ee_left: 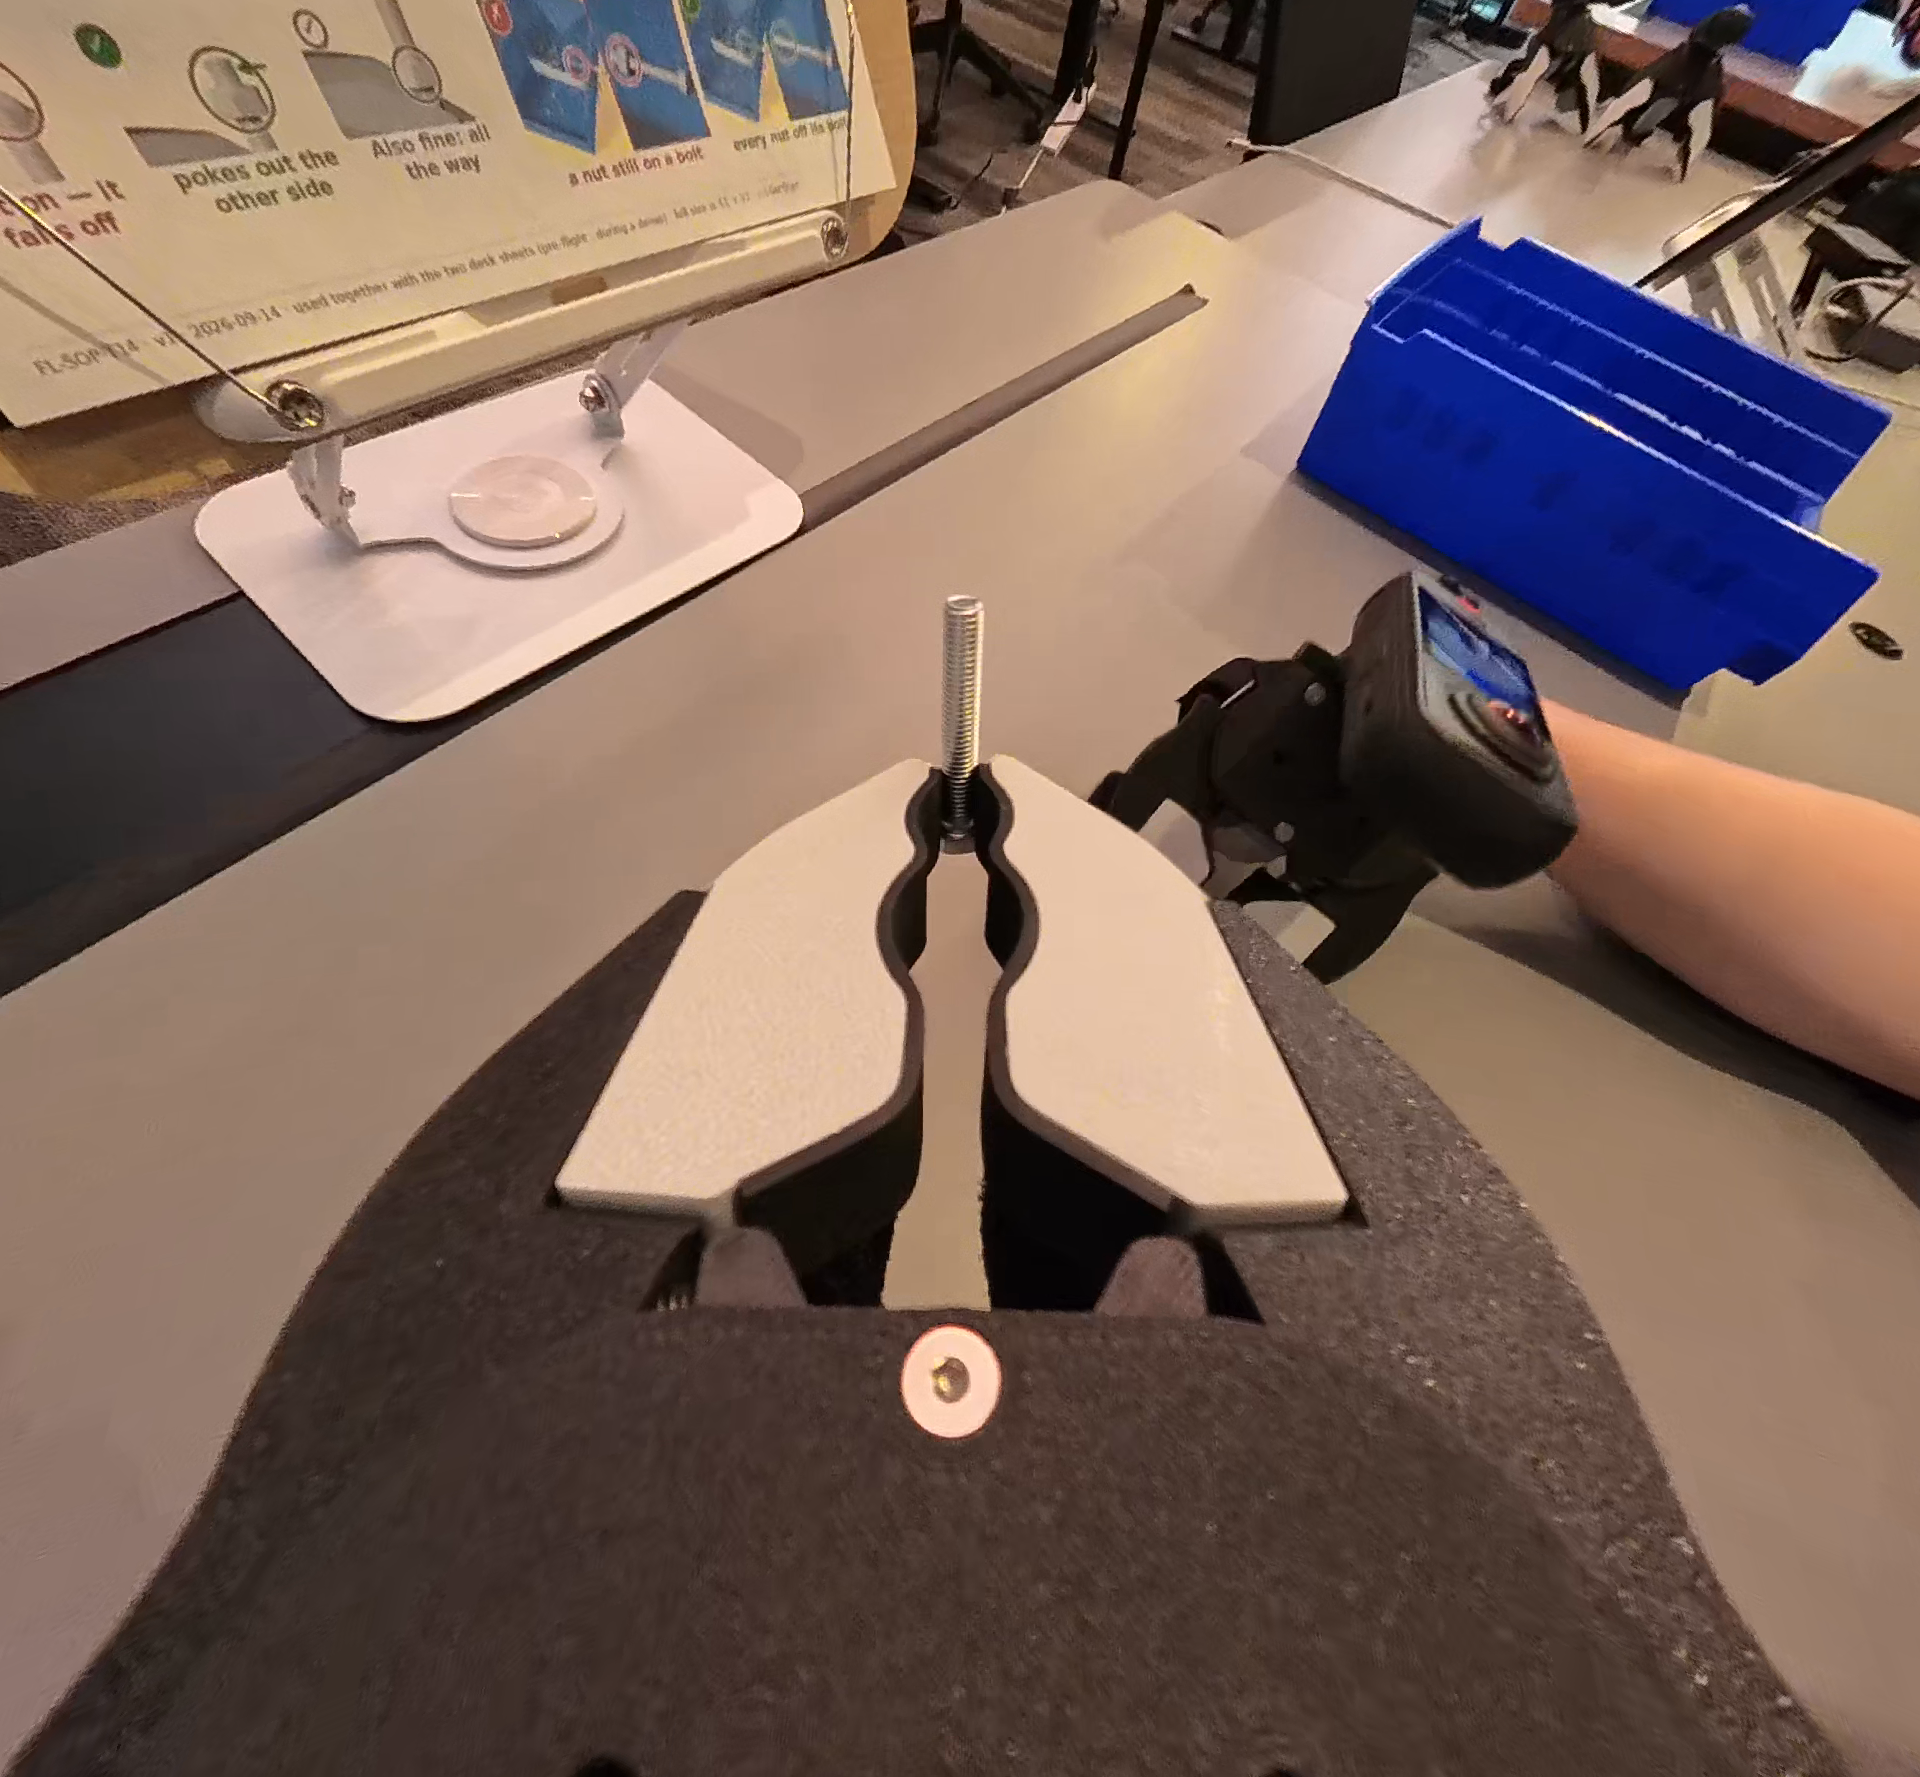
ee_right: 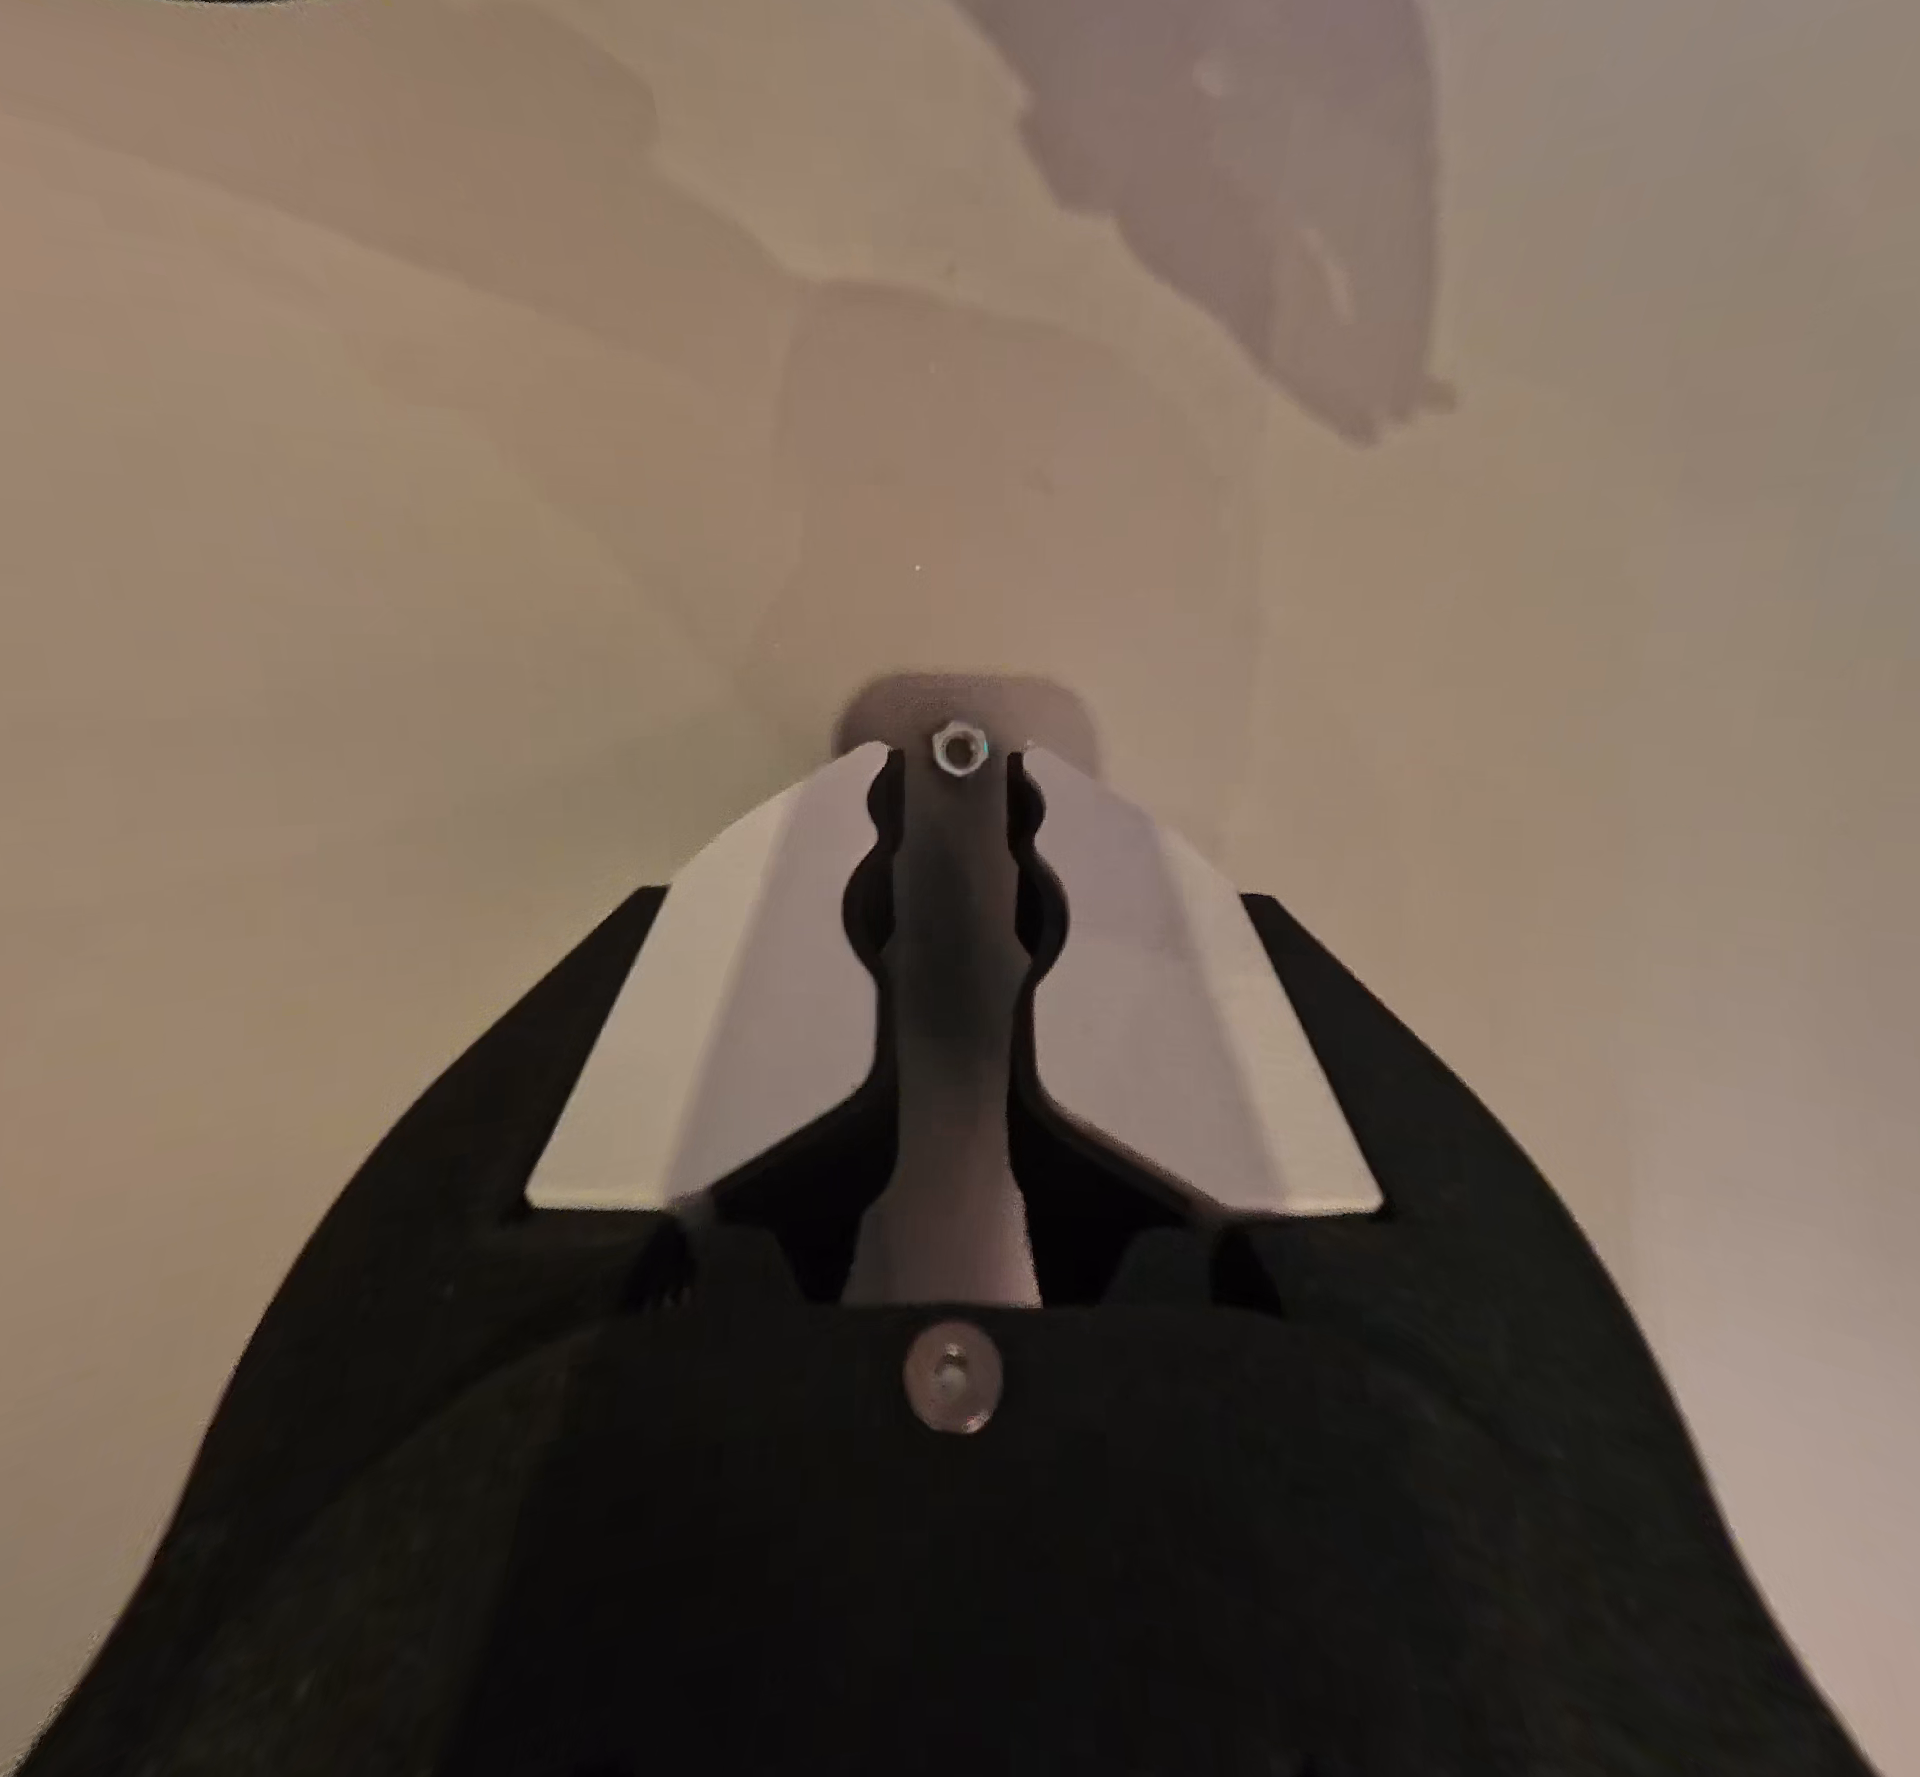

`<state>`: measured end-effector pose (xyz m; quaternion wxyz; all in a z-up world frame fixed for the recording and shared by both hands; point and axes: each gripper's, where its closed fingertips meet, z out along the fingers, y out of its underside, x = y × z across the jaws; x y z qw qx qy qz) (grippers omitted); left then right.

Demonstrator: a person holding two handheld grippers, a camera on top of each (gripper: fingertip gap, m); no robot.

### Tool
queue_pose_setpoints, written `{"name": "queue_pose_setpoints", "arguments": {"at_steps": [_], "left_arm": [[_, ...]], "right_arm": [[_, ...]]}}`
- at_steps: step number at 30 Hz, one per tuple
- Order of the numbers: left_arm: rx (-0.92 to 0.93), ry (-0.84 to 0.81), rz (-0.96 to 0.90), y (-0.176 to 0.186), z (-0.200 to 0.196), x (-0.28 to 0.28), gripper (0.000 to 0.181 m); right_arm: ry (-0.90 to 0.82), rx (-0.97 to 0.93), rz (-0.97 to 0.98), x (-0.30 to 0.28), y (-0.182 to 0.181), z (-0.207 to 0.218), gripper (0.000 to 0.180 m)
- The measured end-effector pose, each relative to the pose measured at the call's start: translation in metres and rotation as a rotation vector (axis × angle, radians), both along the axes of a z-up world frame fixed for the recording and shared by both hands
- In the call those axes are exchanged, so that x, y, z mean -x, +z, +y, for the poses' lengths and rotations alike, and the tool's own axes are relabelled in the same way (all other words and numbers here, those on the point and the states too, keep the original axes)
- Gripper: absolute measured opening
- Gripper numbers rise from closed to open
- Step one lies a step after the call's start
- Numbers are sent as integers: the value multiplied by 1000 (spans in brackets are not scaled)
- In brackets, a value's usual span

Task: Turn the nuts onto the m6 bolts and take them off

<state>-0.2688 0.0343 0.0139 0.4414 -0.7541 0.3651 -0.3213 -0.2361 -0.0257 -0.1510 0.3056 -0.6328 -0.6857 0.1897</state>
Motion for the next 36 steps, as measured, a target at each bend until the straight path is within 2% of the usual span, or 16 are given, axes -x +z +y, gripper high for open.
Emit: {"name": "queue_pose_setpoints", "arguments": {"at_steps": [7, 11, 21, 25, 32, 36], "left_arm": [[3, -23, -35, 7, -4, -2, 5], [12, -40, -54, 10, -6, -4, 5], [27, -91, 75, -25, -4, -6, 5], [24, -125, 92, -37, -3, -11, 5], [-76, -255, 133, -52, -18, -42, 5], [-190, -328, 177, -57, -32, -67, 5]], "right_arm": [[-23, 58, 7, 3, -2, 3, 17], [-11, 101, 7, 3, -3, 1, 10], [-14, 82, 3, -3, 3, 3, 9], [-54, 88, 138, -16, 42, 6, 9], [-218, 70, 502, -49, 145, 21, 9], [-208, 50, 503, -51, 163, 12, 9]]}}
